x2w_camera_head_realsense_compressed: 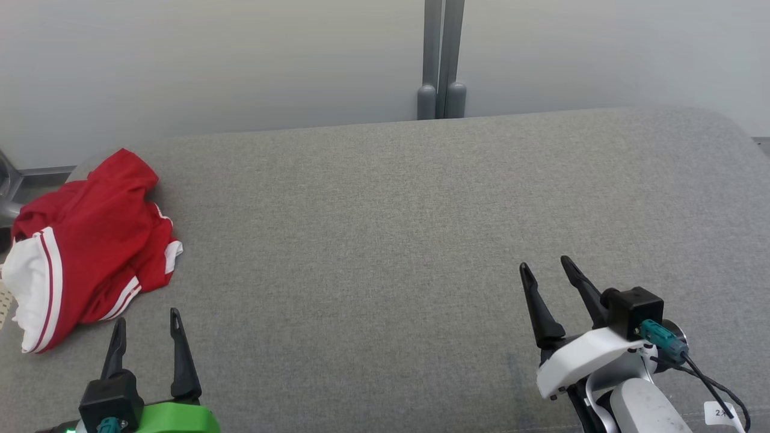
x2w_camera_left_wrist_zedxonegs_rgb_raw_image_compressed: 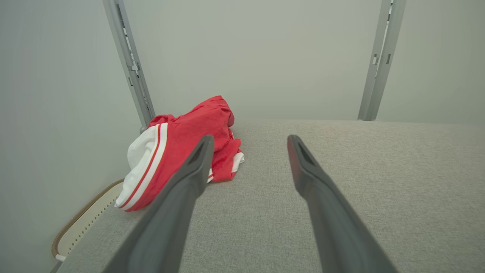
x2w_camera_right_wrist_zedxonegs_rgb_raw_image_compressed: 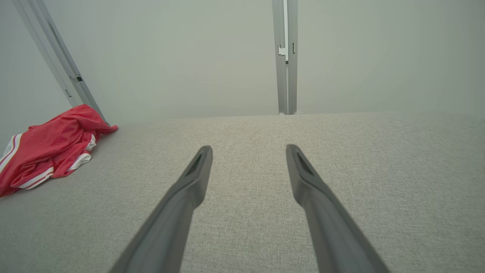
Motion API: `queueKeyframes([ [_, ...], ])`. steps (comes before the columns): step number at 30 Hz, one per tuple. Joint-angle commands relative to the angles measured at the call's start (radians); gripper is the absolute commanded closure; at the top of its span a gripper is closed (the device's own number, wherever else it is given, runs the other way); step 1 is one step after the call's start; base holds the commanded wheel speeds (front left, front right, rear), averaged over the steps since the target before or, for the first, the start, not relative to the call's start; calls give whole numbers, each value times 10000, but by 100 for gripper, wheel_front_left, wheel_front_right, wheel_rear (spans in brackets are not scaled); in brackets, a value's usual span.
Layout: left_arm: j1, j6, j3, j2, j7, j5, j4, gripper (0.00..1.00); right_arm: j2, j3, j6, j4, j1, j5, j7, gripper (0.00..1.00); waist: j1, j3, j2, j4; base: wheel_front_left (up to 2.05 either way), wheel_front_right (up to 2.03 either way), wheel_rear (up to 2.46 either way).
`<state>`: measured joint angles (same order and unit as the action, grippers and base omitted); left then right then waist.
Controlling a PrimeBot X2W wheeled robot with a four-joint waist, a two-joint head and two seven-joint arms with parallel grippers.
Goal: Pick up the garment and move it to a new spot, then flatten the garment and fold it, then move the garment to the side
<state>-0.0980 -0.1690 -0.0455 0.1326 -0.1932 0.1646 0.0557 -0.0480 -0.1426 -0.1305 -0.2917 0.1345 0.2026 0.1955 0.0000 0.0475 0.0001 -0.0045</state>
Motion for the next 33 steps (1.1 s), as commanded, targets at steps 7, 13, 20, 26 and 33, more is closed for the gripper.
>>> queueKeyframes([
  [7, -165, 59, 21, 74, 27, 181, -85, 0, -42, 0, -2, -99, 68, 354, 106, 0, 0, 19, -1, -35, 0, 0, 0],
  [13, -191, -4, 60, 156, 25, 248, -142, 0, -42, -23, -2, -155, 83, 402, 166, 0, 0, 42, -1, -32, 0, 0, 0],
  [20, -148, -21, 14, 309, 54, 178, -84, 0, -40, -29, -2, -163, 18, 392, 181, 0, 0, 78, -1, 76, 0, 0, 0],
  [26, -69, 70, -37, 393, 50, 248, -168, 0, -40, -62, -4, -209, -92, 480, 219, 0, 0, 86, -1, 390, 0, 0, 0],
  [33, -98, 58, 13, 490, 109, 384, -265, 0, -40, -109, -2, -238, -201, 525, 241, 0, 0, 109, -1, 999, 0, 0, 0],
])
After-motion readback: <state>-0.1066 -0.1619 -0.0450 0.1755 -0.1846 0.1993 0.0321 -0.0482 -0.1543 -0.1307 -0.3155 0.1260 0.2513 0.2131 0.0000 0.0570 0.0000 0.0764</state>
